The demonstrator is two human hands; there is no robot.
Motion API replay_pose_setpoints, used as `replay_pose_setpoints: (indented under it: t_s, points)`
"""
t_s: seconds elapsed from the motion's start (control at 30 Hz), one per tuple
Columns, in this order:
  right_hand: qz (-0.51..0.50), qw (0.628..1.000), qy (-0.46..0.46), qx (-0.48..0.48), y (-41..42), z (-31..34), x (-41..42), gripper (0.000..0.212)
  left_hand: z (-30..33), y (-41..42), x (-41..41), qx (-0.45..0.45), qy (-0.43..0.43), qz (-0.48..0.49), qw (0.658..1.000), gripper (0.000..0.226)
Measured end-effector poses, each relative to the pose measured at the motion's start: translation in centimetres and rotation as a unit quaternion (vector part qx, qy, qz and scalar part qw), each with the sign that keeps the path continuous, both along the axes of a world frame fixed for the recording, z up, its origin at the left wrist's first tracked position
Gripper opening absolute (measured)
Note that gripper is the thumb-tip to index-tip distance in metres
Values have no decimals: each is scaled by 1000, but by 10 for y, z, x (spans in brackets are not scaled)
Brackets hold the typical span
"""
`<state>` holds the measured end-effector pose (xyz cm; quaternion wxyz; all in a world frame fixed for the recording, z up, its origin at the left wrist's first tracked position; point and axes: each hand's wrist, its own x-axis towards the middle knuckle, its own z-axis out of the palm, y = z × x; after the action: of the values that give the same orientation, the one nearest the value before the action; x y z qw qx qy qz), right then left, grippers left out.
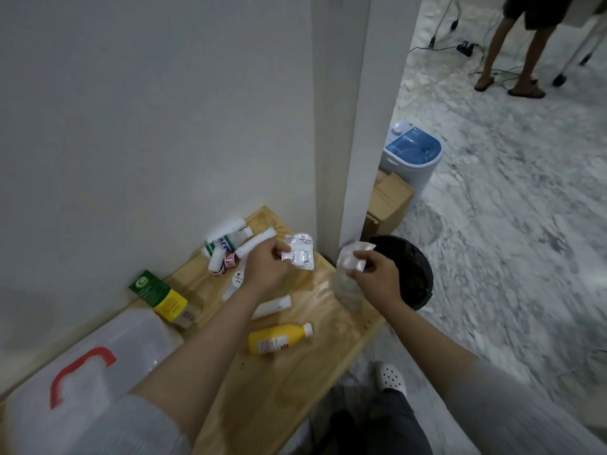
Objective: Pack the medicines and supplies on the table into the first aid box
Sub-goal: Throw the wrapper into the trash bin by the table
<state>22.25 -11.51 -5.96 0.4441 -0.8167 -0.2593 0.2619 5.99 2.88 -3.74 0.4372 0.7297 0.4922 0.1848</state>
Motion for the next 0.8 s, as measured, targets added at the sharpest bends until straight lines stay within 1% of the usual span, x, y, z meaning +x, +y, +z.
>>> replay_pose_setpoints:
  t_s: [0.13,0.23,0.3,0.43,0.53,0.67,0.73,0.8]
  points:
    - [-71,997,-33,0,-3,7,49,36,15,2,36,41,-38,-10,998,23]
    - [-122,992,-33,-5,-9,2,85,32,12,-4,78,63,-46,-36,996,20]
    - [-133,990,-35,-27,-12,-11,107,27,5,-10,112,59,-42,-62,995,19]
    - [-130,988,-58,-68,-8,-44,148,17,-17,-19,183,24,-35,-104,994,17]
    - [-118,987,-70,-87,1,-68,173,18,-48,-20,227,-21,-3,-117,993,15]
    - [-62,987,-40,-143,4,-96,202,27,-96,-17,259,-45,110,-192,974,16]
    - [-50,986,-29,-156,-1,-109,210,29,-113,-19,261,-59,127,-203,969,18]
    - [-57,987,-19,-149,-7,-114,213,29,-118,-22,257,-67,135,-194,969,18]
